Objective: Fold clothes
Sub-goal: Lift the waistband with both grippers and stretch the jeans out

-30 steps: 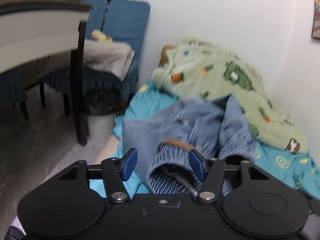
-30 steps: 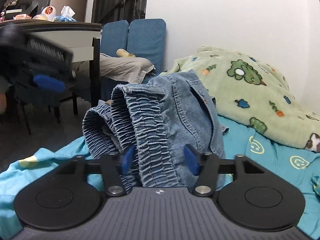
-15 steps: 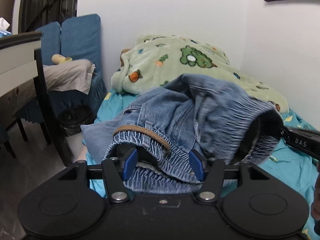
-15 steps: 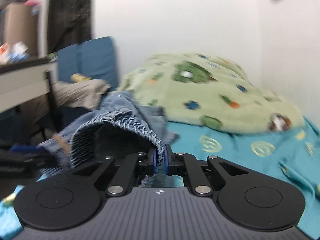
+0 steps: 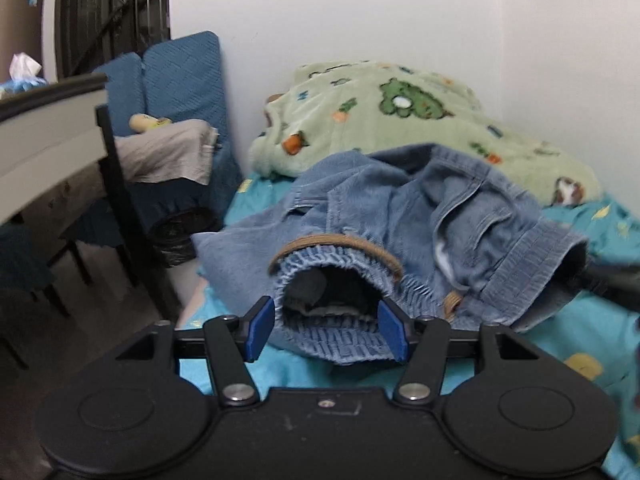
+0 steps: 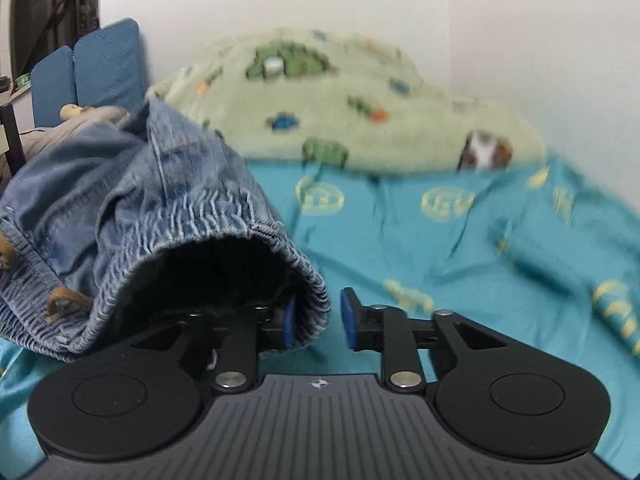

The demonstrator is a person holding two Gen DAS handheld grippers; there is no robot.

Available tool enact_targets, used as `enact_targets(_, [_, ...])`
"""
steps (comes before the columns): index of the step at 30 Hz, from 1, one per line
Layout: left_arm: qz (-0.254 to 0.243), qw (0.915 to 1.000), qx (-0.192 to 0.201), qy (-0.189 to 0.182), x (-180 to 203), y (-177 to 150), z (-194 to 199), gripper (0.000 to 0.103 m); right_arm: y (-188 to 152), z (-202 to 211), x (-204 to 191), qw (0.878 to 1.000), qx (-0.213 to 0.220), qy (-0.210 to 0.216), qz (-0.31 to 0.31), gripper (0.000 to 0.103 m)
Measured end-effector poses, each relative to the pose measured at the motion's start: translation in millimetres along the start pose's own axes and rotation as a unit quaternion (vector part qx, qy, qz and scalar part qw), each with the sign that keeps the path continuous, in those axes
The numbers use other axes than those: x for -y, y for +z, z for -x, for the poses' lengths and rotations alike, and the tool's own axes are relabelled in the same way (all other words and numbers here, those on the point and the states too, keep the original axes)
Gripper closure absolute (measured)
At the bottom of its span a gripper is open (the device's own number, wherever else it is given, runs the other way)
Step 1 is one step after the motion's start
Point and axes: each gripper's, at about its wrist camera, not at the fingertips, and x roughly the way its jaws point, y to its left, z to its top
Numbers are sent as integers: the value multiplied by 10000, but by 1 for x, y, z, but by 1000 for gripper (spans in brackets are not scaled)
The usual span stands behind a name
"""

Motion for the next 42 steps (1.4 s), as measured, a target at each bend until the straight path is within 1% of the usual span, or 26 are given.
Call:
enact_targets(2, [-4, 9997, -96, 204, 0, -1, -2, 49, 4, 16, -9, 9987, 398, -111, 295, 51])
enact_targets(3, [21, 9993, -169, 326, 0, -2, -4, 49, 5, 21, -12, 9972, 557, -170, 469, 51])
enact_targets(6, [89, 9984, -315, 468, -4, -4, -11, 49, 8, 28, -23, 9906, 873, -280, 1017, 49])
enact_targets(10, [174, 9962, -574, 630, -6, -5, -28, 49, 9, 26, -32, 9801, 1076, -472, 1597, 49])
enact_targets(12, [210, 9948, -727, 683, -5, -5, -38, 49, 9, 27, -40, 9699, 1188, -642, 2027, 49])
enact_targets(14, [269, 9944, -779, 656, -6, -5, -44, 49, 8, 29, -48, 9584, 1245, -771, 2448, 50])
enact_targets(15, [298, 9943, -803, 643, -6, -6, -47, 49, 8, 30, -49, 9570, 1232, -744, 2521, 50])
enact_targets(16, [307, 9945, -756, 654, -6, -5, -48, 49, 9, 30, -49, 9585, 1189, -660, 2506, 50])
enact_targets(19, [296, 9950, -637, 716, -4, -3, -50, 49, 18, 33, -43, 9729, 1129, -226, 2003, 52])
enact_targets(20, [269, 9949, -612, 755, -3, -3, -52, 49, 21, 33, -42, 9755, 1126, -161, 1881, 52])
enact_targets(22, [172, 9943, -571, 880, 0, -2, -56, 49, 23, 30, -41, 9772, 1099, -146, 1812, 61])
enact_targets(23, [180, 9941, -518, 935, -1, -2, -57, 49, 22, 26, -41, 9784, 1043, -144, 1777, 71])
enact_targets(25, [198, 9935, -411, 1045, -3, -3, -59, 49, 18, 17, -38, 9831, 859, -136, 1613, 80])
enact_targets(26, [268, 9931, -327, 1097, -4, -5, -60, 49, 18, 13, -34, 9877, 738, -95, 1378, 84])
enact_targets(27, [315, 9928, -276, 1118, -6, -6, -61, 50, 18, 9, -27, 9937, 599, 4, 948, 90])
enact_targets(28, [362, 9925, -191, 1155, -8, -7, -61, 56, 20, 7, -16, 9982, 469, 176, 315, 91])
enact_targets(30, [445, 9916, -2, 1215, -10, -7, -61, 62, 24, 4, 3, 9965, 336, 379, -667, 92])
enact_targets(31, [469, 9921, 35, 1162, -10, -7, -60, 66, 25, 3, 9, 9944, 309, 409, -923, 92])
enact_targets(32, [469, 9929, 41, 1088, -10, -6, -60, 72, 26, 5, 11, 9931, 305, 433, -1046, 93])
enact_targets(33, [446, 9941, 55, 984, -9, -6, -57, 87, 28, 6, 12, 9916, 304, 478, -1166, 93])
enact_targets(34, [366, 9948, 88, 944, -5, -6, -55, 93, 29, 8, 14, 9898, 302, 524, -1287, 93])
enact_targets(36, [180, 9955, 161, 914, 2, -6, -48, 94, 31, 13, 14, 9881, 342, 575, -1385, 93])
enact_targets(40, [208, 9965, 295, 750, 5, -10, -21, 96, 38, 24, 10, 9898, 520, 625, -1169, 93])
enact_targets(42, [29, 9966, 374, 728, 8, -14, -8, 96, 42, 28, 10, 9909, 557, 638, -1046, 94])
